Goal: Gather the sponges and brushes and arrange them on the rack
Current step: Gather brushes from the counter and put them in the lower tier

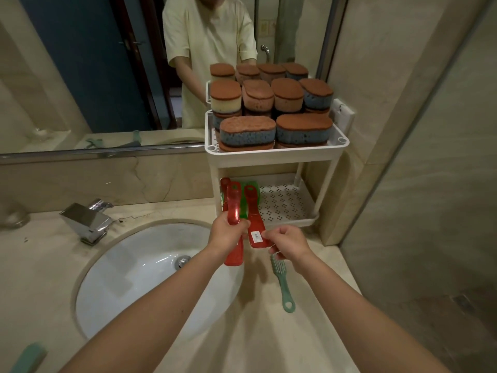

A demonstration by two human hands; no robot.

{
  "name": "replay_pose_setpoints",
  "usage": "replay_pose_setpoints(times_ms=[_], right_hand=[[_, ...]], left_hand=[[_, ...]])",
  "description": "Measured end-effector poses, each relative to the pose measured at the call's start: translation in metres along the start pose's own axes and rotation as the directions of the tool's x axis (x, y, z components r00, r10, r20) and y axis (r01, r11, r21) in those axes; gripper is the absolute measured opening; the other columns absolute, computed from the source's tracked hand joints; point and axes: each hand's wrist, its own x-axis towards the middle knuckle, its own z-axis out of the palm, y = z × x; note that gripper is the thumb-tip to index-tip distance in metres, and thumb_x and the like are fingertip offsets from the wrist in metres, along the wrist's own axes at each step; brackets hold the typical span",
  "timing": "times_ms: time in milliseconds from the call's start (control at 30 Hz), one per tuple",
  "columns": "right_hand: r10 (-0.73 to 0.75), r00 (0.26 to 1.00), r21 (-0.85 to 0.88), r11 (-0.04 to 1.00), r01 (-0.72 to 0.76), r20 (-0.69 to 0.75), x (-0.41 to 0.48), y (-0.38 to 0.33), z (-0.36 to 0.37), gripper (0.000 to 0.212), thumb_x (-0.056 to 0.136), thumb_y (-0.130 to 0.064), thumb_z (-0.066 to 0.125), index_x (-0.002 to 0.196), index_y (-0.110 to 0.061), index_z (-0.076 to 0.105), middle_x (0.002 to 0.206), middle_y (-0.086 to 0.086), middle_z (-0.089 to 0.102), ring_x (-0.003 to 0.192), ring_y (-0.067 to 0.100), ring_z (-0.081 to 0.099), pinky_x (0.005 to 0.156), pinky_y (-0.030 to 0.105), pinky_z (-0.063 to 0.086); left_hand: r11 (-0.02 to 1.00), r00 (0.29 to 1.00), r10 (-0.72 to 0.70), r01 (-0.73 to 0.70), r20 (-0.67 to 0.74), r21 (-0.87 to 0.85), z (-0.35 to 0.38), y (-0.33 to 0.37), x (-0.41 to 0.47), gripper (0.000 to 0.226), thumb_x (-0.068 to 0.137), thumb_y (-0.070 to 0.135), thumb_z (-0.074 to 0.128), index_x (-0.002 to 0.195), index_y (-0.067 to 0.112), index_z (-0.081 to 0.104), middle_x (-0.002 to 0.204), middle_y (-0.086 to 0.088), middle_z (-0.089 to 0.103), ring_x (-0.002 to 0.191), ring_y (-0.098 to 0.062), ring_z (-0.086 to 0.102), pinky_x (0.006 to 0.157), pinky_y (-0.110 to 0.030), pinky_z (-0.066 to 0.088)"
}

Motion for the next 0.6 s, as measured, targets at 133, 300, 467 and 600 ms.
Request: replay_pose_setpoints(times_ms=[133,300,467,600], right_hand=[[0.009,0.999,-0.082,0.997,-0.012,-0.034,0.023,-0.008,0.008,0.014,0.085,-0.025,0.069,0.082,-0.012,0.066,0.068,0.002,0.070,0.046,0.007,0.056,0.038,0.019,0.036],[0.009,0.999,-0.183,0.983,-0.017,-0.046,0.057,-0.022,0.025,0.017,0.081,-0.032,0.072,0.078,-0.016,0.068,0.073,0.001,0.070,0.065,0.014,0.064,0.062,0.031,0.053],[-0.007,0.999,-0.347,0.938,-0.009,-0.046,0.085,-0.029,0.034,0.023,0.080,-0.043,0.070,0.078,-0.020,0.069,0.077,-0.001,0.069,0.073,0.015,0.065,0.071,0.030,0.052],[-0.031,1.000,-0.456,0.890,0.025,-0.005,0.099,-0.035,0.034,0.030,0.084,-0.046,0.062,0.080,-0.018,0.071,0.082,0.001,0.070,0.076,0.017,0.066,0.069,0.027,0.050]], left_hand=[[0.996,0.999,0.050,-0.051,0.010,0.075,-0.012,-0.005,0.005,0.011,0.083,0.012,0.065,0.094,0.013,0.061,0.081,-0.007,0.068,0.067,-0.023,0.068,0.067,-0.035,0.057],[0.989,0.999,0.021,-0.027,0.044,0.148,-0.024,-0.011,0.011,0.013,0.085,0.020,0.067,0.096,0.022,0.060,0.083,-0.005,0.070,0.063,-0.017,0.070,0.057,-0.023,0.049],[0.985,0.996,-0.020,0.005,0.086,0.172,-0.023,-0.014,0.020,0.015,0.086,0.023,0.066,0.099,0.019,0.061,0.086,-0.008,0.070,0.063,-0.018,0.071,0.057,-0.024,0.053],[0.988,0.995,-0.034,0.020,0.091,0.153,-0.018,-0.014,0.027,0.018,0.084,0.016,0.068,0.100,0.015,0.061,0.085,-0.015,0.070,0.063,-0.024,0.070,0.055,-0.025,0.053]])
